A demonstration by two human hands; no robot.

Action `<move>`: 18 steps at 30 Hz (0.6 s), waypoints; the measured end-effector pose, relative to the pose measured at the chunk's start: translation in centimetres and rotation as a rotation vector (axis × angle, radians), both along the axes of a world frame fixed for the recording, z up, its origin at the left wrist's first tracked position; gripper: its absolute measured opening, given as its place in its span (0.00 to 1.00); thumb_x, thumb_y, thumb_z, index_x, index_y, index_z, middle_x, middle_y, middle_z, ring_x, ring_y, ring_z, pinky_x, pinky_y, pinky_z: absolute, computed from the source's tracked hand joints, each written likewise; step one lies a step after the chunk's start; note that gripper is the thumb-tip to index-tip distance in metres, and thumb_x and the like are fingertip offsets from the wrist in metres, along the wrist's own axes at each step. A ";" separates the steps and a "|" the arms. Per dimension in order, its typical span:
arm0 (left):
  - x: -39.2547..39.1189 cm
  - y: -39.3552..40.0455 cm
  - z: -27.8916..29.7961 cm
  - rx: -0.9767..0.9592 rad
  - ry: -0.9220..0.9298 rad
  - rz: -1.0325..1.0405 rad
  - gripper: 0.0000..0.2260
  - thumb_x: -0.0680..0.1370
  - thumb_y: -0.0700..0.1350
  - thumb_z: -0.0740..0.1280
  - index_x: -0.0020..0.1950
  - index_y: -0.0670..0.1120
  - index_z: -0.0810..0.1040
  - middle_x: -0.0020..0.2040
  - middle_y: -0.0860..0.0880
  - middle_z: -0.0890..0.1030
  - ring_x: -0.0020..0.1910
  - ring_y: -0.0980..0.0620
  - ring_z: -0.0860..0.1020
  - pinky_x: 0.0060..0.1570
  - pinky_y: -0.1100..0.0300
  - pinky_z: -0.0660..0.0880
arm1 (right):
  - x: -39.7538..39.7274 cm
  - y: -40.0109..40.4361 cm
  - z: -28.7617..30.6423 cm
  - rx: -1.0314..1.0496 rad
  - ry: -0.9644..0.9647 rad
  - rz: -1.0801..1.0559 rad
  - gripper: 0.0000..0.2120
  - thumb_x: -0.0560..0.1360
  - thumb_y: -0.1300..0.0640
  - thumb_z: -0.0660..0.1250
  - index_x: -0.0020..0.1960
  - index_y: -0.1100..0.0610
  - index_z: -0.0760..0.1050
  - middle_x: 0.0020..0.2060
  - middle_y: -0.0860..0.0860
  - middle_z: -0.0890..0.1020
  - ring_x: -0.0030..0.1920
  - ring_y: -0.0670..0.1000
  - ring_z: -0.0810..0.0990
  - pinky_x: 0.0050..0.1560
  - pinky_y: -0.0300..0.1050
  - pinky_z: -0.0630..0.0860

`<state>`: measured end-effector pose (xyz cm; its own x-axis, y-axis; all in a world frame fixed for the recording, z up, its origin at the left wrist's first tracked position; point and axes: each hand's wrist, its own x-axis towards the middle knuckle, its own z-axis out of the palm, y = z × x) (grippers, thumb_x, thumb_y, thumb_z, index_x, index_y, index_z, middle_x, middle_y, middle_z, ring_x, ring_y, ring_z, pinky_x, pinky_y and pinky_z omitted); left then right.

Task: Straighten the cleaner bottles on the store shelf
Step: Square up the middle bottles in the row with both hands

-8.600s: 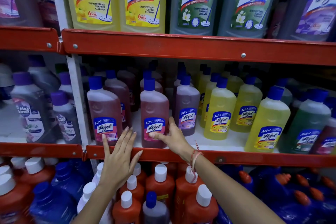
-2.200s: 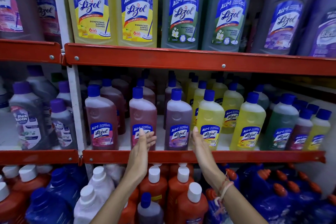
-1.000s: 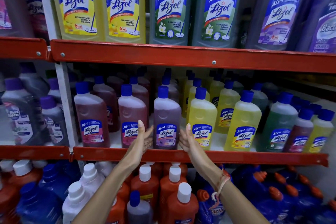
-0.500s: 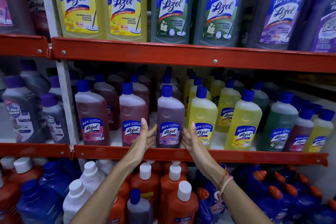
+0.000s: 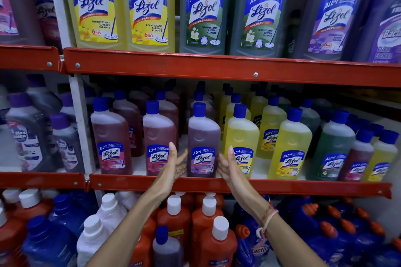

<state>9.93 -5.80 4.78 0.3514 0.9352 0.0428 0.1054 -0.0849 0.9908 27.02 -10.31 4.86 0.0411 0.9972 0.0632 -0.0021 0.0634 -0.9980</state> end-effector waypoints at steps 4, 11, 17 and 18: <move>-0.1 0.1 -0.1 -0.001 0.014 -0.009 0.42 0.67 0.71 0.37 0.75 0.52 0.60 0.75 0.43 0.64 0.73 0.48 0.64 0.73 0.52 0.57 | 0.1 0.0 0.0 0.008 0.004 0.011 0.36 0.74 0.35 0.43 0.76 0.55 0.52 0.75 0.52 0.60 0.74 0.49 0.61 0.64 0.37 0.59; 1.2 -0.4 -1.2 0.121 -0.174 0.315 0.33 0.74 0.66 0.45 0.61 0.48 0.78 0.57 0.50 0.81 0.56 0.53 0.79 0.64 0.52 0.71 | 2.5 -0.5 -0.5 0.048 -0.083 -0.098 0.40 0.69 0.28 0.47 0.70 0.52 0.68 0.68 0.48 0.74 0.67 0.46 0.72 0.71 0.48 0.63; 4.3 -1.3 -1.3 0.273 -0.297 0.432 0.19 0.80 0.52 0.54 0.48 0.42 0.80 0.45 0.45 0.85 0.45 0.51 0.83 0.48 0.61 0.80 | 6.9 -2.0 -0.5 0.222 0.096 -0.466 0.26 0.75 0.39 0.56 0.51 0.58 0.81 0.47 0.54 0.86 0.50 0.52 0.84 0.56 0.51 0.77; 5.2 -1.6 -1.2 0.262 -0.289 0.367 0.18 0.80 0.51 0.54 0.48 0.42 0.80 0.46 0.45 0.85 0.45 0.51 0.83 0.46 0.63 0.79 | 7.4 -2.1 -0.7 0.230 0.113 -0.514 0.25 0.75 0.39 0.56 0.53 0.58 0.80 0.49 0.55 0.85 0.52 0.52 0.83 0.56 0.52 0.77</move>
